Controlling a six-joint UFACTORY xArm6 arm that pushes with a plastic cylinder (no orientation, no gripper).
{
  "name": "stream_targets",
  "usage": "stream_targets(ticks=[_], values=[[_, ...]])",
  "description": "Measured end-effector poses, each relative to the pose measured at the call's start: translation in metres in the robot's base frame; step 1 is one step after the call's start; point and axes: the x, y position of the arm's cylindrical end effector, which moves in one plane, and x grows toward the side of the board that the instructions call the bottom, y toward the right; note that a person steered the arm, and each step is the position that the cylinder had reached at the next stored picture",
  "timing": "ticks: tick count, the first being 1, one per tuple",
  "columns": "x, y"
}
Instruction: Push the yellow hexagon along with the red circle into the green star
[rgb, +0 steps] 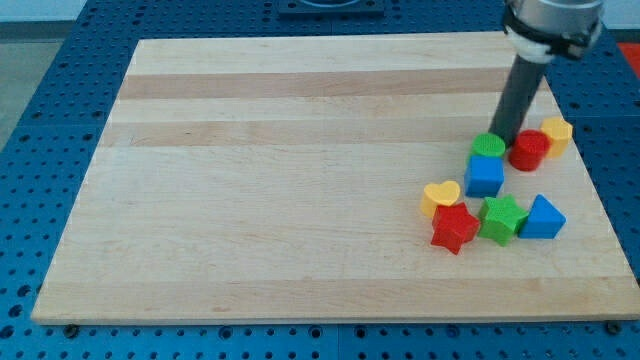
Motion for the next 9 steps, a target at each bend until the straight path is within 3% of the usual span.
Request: stream_targets(ticks=[1, 2, 4, 5, 9], values=[[0.025, 0.000], [0.008, 0.000], [-0.138, 0.038], [-0.128, 0.113], [0.007, 0.104]])
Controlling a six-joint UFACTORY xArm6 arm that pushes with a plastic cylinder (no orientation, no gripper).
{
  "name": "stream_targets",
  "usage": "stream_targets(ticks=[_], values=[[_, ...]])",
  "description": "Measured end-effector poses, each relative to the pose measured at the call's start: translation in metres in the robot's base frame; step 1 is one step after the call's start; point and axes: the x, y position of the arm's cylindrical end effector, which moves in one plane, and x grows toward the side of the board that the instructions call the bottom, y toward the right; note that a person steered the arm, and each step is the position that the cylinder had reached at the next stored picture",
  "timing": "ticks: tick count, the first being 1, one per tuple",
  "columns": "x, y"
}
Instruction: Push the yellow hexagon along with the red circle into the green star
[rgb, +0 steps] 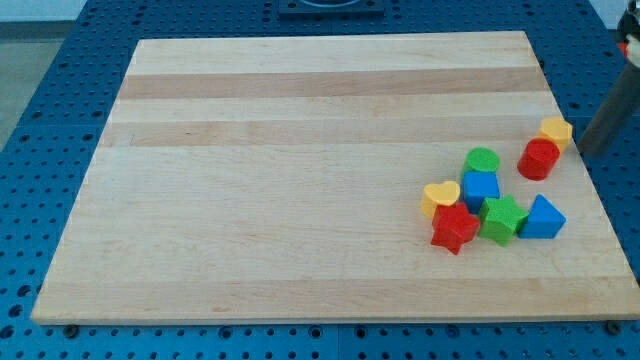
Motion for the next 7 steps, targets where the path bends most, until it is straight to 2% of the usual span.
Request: stream_targets(ticks=[1, 2, 3, 5, 7], values=[[-0.029, 0.000], [-0.079, 0.006], [-0.087, 0.004], [-0.028, -0.034], [0.002, -0.073]])
